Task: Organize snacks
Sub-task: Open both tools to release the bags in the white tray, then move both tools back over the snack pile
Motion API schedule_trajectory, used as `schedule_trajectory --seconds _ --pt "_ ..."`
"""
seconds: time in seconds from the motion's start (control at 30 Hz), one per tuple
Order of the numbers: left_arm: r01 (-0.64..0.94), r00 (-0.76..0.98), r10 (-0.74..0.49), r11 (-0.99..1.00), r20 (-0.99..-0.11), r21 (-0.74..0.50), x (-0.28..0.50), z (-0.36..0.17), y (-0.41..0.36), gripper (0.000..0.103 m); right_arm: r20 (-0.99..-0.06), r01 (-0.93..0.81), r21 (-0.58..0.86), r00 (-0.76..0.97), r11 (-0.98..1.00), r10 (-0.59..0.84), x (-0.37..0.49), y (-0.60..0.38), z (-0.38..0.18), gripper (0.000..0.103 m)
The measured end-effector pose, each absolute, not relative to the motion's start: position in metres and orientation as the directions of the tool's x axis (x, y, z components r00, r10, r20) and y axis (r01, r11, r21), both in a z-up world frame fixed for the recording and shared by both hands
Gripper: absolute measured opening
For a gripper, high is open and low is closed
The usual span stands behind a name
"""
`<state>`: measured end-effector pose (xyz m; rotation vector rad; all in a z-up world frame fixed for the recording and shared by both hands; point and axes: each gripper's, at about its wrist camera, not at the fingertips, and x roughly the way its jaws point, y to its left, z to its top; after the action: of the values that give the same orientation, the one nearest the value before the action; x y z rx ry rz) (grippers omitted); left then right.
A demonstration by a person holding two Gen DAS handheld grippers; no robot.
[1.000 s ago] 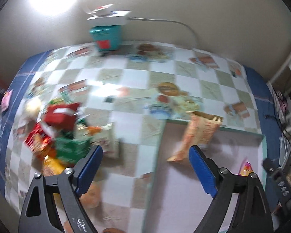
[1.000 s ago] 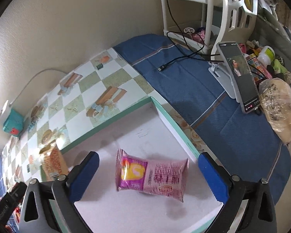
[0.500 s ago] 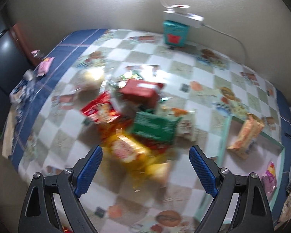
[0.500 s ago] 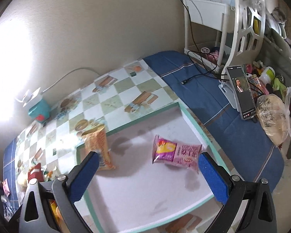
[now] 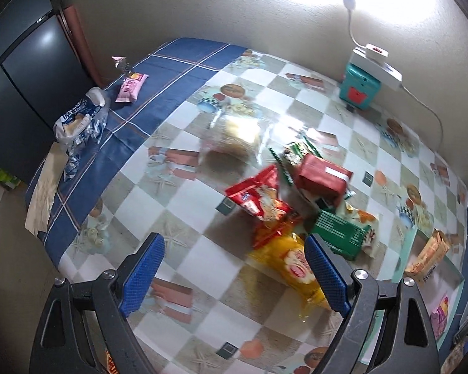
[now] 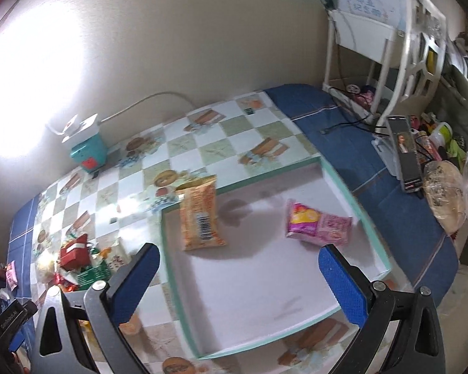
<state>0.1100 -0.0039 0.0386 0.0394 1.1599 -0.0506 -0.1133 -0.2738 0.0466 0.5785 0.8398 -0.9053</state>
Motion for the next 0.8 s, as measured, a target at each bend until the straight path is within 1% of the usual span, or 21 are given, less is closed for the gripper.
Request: schedule_trajectory --seconds 0.23,0.53,0.7,0.8 --pt "-0.007 0.367 -0.034 0.999 -0.930 -0.039 0.127 0.030 0.031 0.091 -0.845 0.807 0.071 0.361 0.586 -0.395 -0.072 -0.239 0.034 0.103" --pt "-0.090 0.307 -0.037 0.994 -0.951 -0.068 0.146 0.010 0.069 0.091 -0.874 0.743 0.103 0.385 0.661 -0.296 -0.031 -0.200 0.011 0.103" --pt "-0.090 0.260 -0.051 0.993 -0.964 -0.077 0.152 -0.006 0.074 0.091 -0.896 0.724 0.115 0.371 0.680 -0.243 -0.016 -0.186 -0.005 0.103" --pt "-0.083 0.221 -0.064 0.993 -0.973 -0.084 0.153 -0.019 0.070 0.091 -0.914 0.721 0.097 0.337 0.686 -0.226 -0.010 -0.182 -0.017 0.103"
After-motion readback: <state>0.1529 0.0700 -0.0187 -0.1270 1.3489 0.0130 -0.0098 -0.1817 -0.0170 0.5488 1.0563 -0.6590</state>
